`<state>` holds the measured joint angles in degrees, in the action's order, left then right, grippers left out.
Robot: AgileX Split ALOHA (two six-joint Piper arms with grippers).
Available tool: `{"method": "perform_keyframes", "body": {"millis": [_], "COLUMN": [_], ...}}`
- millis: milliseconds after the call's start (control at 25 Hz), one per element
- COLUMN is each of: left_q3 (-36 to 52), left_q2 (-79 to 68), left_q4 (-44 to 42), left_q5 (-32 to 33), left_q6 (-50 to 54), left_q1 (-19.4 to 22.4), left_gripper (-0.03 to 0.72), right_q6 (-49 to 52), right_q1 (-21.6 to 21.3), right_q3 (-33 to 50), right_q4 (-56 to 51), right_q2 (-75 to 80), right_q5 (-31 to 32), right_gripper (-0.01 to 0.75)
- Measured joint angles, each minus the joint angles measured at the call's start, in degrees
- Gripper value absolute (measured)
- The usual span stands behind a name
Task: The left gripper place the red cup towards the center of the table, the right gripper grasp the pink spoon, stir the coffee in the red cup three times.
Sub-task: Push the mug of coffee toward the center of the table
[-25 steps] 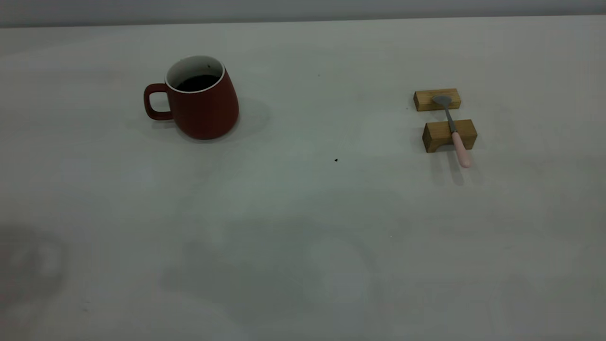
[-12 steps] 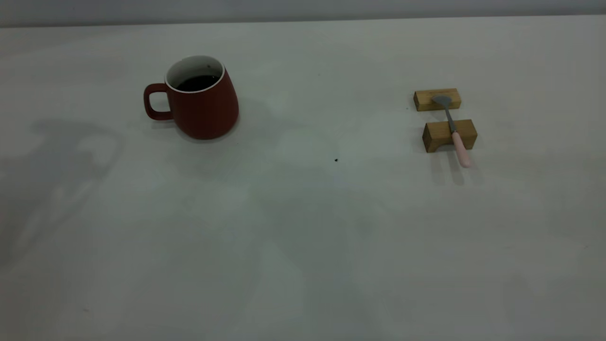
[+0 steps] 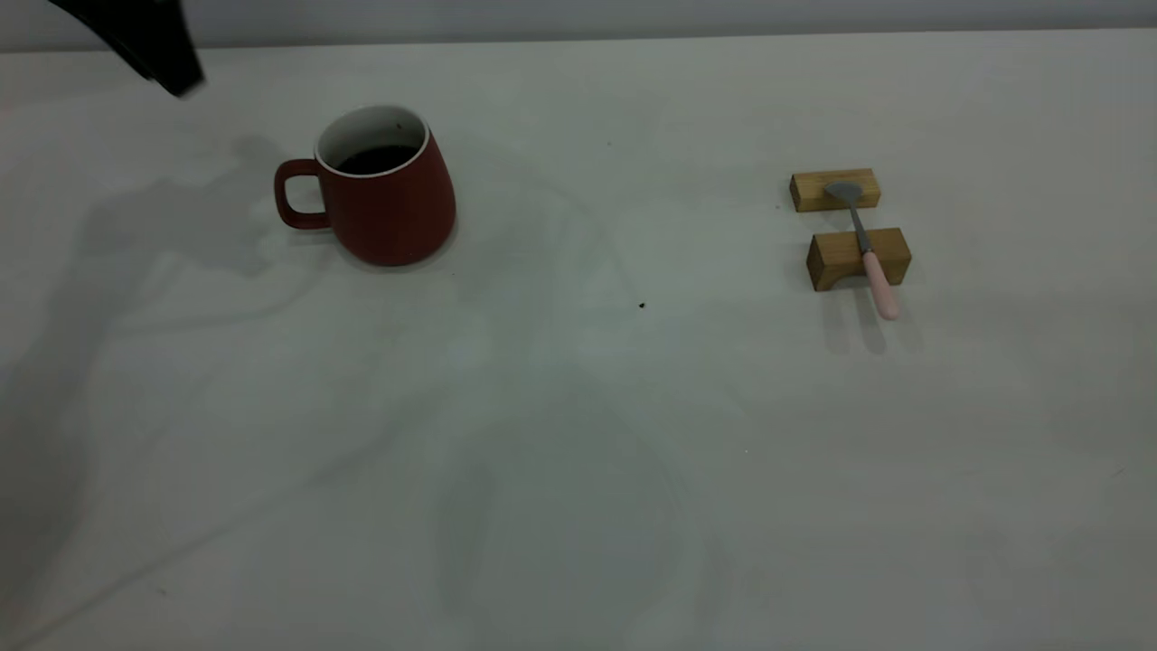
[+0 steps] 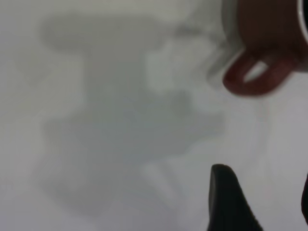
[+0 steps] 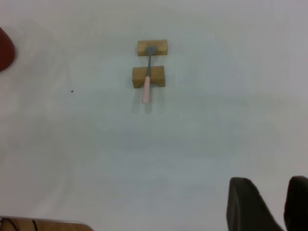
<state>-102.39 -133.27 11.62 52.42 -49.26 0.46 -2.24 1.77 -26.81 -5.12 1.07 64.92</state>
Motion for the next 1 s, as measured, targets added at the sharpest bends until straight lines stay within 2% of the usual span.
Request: {"method": "perform_keyframes", "body": {"millis": [200,400,1000], "left_q3": [-7.83,-10.66,-10.89], "left_q2": [-9.10,-12.03,-14.77], "left_q4": [0.06,-0.59,0.34], "left_q5": [0.86,2.66,0.23], "left_q6": [-6.29,-14.17,-15.38], "left_q1": [-2.67,-5.90,-9.45], "left_gripper": [0.443,0.443,0.443], "right_q6": [0.00,0.00,0.00], "right_q1": [0.00,0.00,0.00], "right_q3": [0.00,0.00,0.04], "right_q4": [0.00,0.00,-0.12], "right_q2": [0.00,0.00,0.00], "right_q5": [0.00,0.00,-0.05], "right_gripper": [0.237,0.237,0.237]}}
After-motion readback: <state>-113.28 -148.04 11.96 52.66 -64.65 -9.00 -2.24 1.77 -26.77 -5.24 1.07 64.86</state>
